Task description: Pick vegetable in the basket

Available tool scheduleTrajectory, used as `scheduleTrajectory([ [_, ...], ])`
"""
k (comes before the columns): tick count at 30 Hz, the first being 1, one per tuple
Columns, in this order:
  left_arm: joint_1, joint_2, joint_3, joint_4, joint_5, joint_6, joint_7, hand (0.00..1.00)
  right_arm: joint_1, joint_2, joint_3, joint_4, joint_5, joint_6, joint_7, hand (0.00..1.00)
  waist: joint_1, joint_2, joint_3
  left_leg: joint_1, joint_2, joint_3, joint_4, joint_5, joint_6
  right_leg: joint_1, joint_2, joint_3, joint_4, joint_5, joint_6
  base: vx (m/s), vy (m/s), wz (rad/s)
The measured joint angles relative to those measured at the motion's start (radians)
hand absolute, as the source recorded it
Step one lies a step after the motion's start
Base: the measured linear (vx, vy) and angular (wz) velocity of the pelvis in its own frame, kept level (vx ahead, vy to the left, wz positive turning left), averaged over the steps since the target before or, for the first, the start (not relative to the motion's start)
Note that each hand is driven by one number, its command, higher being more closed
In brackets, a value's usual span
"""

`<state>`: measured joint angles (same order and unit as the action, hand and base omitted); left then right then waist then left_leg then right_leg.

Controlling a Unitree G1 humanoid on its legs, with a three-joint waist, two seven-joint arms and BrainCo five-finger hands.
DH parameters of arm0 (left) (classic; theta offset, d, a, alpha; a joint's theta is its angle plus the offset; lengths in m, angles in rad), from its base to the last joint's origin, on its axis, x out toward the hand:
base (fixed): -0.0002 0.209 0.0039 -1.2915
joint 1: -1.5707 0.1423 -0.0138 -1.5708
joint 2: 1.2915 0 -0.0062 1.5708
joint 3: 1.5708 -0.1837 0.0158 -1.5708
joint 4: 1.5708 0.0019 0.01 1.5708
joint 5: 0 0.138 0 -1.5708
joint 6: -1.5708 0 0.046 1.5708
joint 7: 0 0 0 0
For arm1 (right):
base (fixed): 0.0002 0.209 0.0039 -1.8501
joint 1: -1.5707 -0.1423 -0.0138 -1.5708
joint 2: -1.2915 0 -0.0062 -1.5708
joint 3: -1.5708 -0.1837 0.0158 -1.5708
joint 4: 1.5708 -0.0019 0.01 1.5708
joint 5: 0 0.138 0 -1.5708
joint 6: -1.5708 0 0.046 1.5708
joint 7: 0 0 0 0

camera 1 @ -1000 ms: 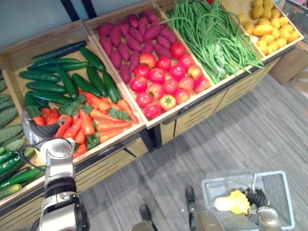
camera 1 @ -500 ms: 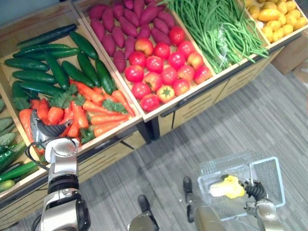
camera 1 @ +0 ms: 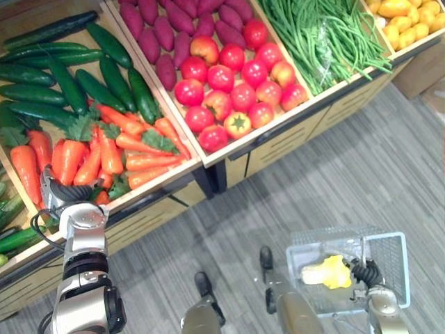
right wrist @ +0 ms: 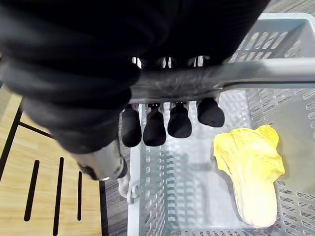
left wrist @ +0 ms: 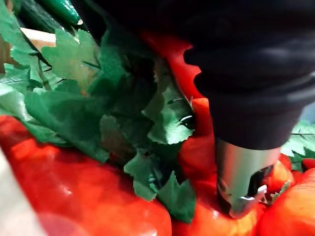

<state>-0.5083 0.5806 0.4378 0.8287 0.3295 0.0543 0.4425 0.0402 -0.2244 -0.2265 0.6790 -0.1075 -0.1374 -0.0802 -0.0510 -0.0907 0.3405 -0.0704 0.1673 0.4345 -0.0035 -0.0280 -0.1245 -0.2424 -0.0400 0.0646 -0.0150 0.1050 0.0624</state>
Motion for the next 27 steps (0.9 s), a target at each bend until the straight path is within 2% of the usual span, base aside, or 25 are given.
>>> scheduleTrajectory([
  [1, -0.003, 0.011, -0.001, 0.005, 0.001, 0.000, -0.013, 1.00, -0.004, 0.000, 0.001, 0.000, 0.000, 0.000, 0.000, 1.00, -0.001, -0.001, 0.001, 0.000, 0.000, 0.000, 0.001, 0.000, 0.000, 0.000, 0.000, 0.000, 0.000, 0.000, 0.000, 0.00, 0.000, 0.00],
  [12, -0.049, 0.053, -0.010, 0.011, 0.006, -0.001, -0.026, 1.00, -0.018, 0.000, 0.001, 0.001, 0.000, 0.000, -0.001, 1.00, -0.001, -0.005, 0.013, -0.012, 0.000, -0.001, 0.007, 0.001, 0.001, -0.009, 0.000, 0.002, 0.000, 0.006, -0.001, 0.00, -0.002, 0.00],
  [27, -0.018, 0.050, -0.038, -0.005, 0.008, 0.001, -0.055, 1.00, -0.016, 0.009, 0.000, 0.006, -0.001, 0.000, 0.002, 1.00, -0.004, -0.014, 0.018, 0.028, 0.002, -0.002, 0.007, 0.001, 0.001, 0.034, 0.000, 0.004, -0.007, 0.009, -0.001, 0.00, -0.001, 0.01],
])
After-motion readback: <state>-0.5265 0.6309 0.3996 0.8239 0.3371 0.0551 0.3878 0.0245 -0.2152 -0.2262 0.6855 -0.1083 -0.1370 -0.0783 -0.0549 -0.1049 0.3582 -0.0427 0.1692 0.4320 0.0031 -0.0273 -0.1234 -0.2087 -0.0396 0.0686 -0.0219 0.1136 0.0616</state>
